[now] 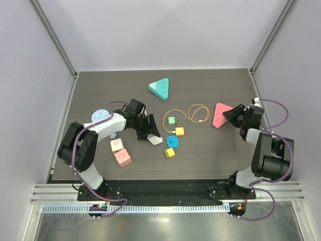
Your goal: Pull the plug off the socket
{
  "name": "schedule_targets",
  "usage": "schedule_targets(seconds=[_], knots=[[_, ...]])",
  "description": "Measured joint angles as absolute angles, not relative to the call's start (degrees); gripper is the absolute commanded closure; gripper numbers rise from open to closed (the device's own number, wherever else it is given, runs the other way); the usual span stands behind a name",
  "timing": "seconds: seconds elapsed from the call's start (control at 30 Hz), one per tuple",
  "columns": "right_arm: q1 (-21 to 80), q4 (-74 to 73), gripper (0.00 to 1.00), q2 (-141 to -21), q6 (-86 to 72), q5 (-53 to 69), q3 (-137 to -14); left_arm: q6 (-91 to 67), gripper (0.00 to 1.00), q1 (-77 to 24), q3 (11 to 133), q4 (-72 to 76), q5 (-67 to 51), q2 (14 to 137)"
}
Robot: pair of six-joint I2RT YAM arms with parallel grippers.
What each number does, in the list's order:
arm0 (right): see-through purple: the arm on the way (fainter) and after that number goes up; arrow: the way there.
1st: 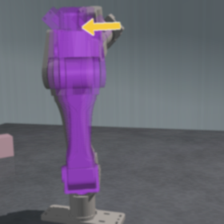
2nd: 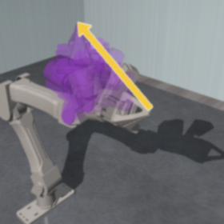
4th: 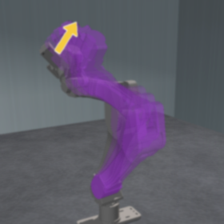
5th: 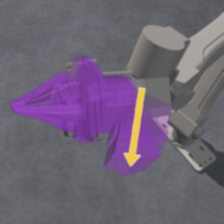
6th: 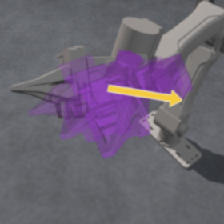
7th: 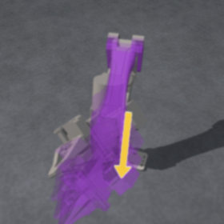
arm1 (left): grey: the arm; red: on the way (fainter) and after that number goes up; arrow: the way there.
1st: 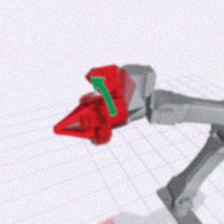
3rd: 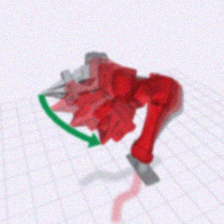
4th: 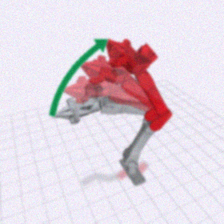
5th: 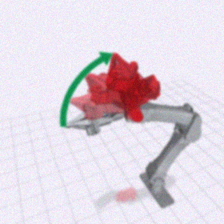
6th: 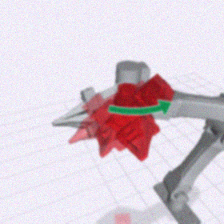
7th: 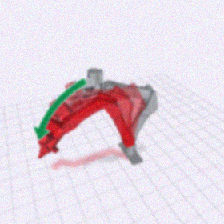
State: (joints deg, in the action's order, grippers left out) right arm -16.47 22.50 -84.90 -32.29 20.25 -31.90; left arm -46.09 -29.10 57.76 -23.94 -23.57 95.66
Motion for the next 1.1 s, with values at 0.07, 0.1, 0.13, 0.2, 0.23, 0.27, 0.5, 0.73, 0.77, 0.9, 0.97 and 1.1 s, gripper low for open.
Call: schedule_targets(seconds=[0.07, 0.1, 0.13, 0.2, 0.23, 0.27, 0.5, 0.73, 0.77, 0.9, 0.97, 1.1], knots=[[-16.5, 22.7, 0.99, -85.1, -32.5, 20.5, -31.9, -45.9, 0.21, -28.9, 57.8, -23.9, -23.4, 95.8], [-16.6, 22.8, 0.99, -85.2, -32.7, 20.7, -31.9, -46.0, 0.15, -28.8, 58.0, -23.8, -23.2, 95.8], [-16.6, 22.9, 0.99, -85.3, -32.8, 20.8, -31.9, -46.0, 0.04, -28.8, 58.2, -23.8, -22.9, 95.8], [-16.6, 23.1, 0.99, -85.4, -33.0, 20.9, -31.9, -46.1, 0.00, -28.8, 58.8, -23.9, -22.4, 95.8], [-16.6, 23.2, 0.99, -85.5, -33.1, 21.0, -31.9, -46.1, 0.00, -28.8, 59.2, -23.9, -22.0, 95.8], [-16.6, 23.2, 0.99, -85.5, -33.1, 21.0, -31.9, -46.1, 0.00, -28.8, 59.5, -23.9, -21.7, 95.8], [-16.6, 23.2, 0.99, -85.6, -33.1, 21.1, -31.9, -44.3, 0.00, -28.8, 60.9, -27.0, -14.9, 90.8], [-16.6, 23.2, 0.99, -85.6, -33.1, 21.0, -31.9, -41.3, 0.00, -29.1, 60.2, -30.3, -10.4, 76.7], [-16.6, 23.2, 0.99, -85.6, -33.2, 21.0, -31.9, -41.2, 0.00, -29.1, 59.5, -30.2, -10.5, 74.7], [-16.6, 23.5, 0.99, -85.5, -33.6, 20.9, -31.7, -41.0, 0.01, -29.2, 54.7, -29.9, -11.2, 68.9], [-16.6, 23.4, 0.99, -85.4, -33.5, 20.9, -31.7, -40.2, 0.01, -29.2, 53.1, -31.2, -11.5, 67.9], [-16.6, 21.8, 0.99, -83.8, -33.5, 20.5, -31.2, -38.1, 0.00, -29.2, 53.0, -34.5, -11.5, 66.1]])
